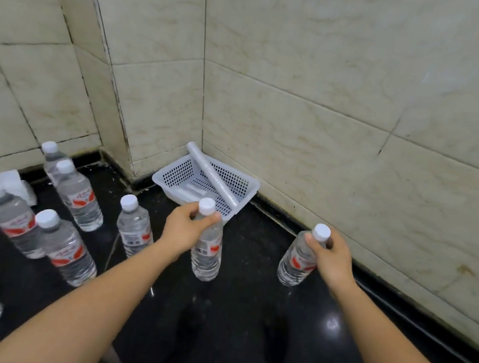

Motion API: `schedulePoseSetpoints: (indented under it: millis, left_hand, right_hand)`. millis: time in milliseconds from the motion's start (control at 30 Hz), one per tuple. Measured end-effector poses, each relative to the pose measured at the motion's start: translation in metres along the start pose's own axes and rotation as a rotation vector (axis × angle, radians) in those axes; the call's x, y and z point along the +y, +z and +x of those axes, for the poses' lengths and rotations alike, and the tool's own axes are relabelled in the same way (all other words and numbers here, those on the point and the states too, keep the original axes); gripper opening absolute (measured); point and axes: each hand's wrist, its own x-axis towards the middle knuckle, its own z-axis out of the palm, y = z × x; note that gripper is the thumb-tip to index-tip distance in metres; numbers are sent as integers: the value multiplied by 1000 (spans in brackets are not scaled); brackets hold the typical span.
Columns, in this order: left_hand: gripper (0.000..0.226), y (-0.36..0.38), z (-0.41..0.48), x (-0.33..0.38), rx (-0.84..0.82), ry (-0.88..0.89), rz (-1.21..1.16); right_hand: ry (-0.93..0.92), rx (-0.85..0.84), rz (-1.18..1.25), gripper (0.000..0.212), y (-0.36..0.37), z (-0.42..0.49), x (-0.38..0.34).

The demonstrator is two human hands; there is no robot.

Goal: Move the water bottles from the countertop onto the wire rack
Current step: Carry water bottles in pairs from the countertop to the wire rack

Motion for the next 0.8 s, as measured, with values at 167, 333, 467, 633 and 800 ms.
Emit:
schedulePoseSetpoints:
  millis: [167, 333, 467, 633, 800]
  left_hand:
    - [28, 8, -91, 48, -158, 70, -47]
    - [14, 28, -202, 86, -239, 159, -129]
    - [19, 66, -291, 110, -337, 174, -145]
    - [28, 122, -380, 148, -466, 201, -191]
    - [37, 188, -456, 195, -651, 233, -227]
  right_hand:
    - [-56, -8, 34, 23, -57, -82, -20]
    - [-127, 33, 121, 16, -138, -182, -47]
    - [-133, 66, 91, 18, -224, -273, -59]
    - [-151, 165, -43, 14, -330, -372, -62]
    - [-96, 325, -107, 24, -430, -448, -54]
